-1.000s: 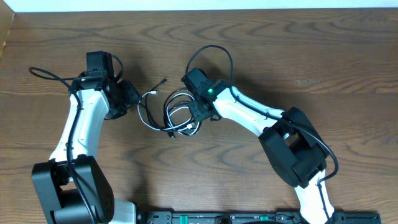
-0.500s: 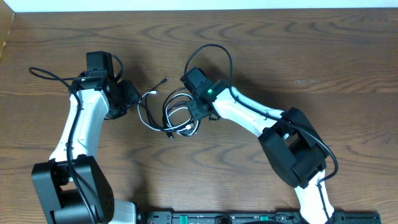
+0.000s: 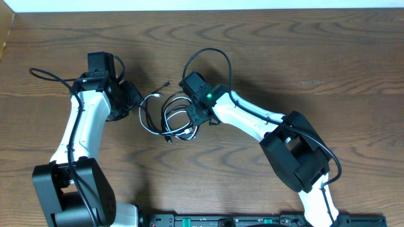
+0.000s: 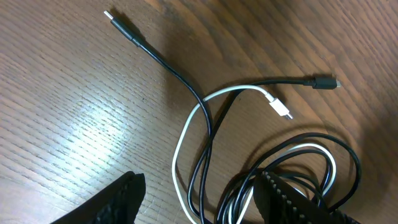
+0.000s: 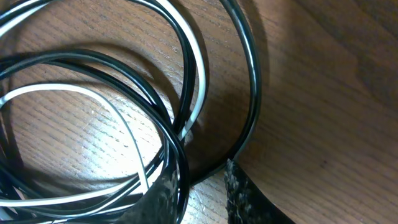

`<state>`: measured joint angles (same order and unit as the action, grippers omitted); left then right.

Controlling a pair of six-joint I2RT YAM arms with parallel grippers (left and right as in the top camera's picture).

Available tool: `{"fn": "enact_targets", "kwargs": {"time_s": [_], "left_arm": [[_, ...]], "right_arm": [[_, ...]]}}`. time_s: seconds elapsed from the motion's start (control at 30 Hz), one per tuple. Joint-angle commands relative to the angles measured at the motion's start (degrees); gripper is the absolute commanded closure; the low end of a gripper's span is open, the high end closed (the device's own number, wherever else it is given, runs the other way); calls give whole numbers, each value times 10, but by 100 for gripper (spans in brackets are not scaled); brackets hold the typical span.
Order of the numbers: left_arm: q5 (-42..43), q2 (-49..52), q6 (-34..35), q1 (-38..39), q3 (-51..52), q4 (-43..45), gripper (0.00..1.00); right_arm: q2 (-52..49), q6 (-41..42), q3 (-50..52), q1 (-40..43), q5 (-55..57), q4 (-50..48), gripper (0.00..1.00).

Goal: Untangle cables

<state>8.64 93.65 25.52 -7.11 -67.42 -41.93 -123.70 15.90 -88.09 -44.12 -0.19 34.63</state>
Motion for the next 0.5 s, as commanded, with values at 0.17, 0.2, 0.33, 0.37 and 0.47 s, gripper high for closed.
{"fn": "enact_targets", "kwargs": {"time_s": [0.17,0.2,0.33,0.37,0.47], "left_arm": [[-5,7,1,-2,5,0,39],[-5,7,1,-2,5,0,39],[-5,7,1,-2,5,0,39],[-5,7,1,-2,5,0,39],[-5,7,1,-2,5,0,39]], "right_arm": [[15,-1,10,-3,0,0,81],[15,-1,11,-4,0,-1,81],[15,-1,13,-4,0,-3,73],[15,-1,13,-5,0,-4,72],[15,-1,13,-6,0,-5,77]]}}
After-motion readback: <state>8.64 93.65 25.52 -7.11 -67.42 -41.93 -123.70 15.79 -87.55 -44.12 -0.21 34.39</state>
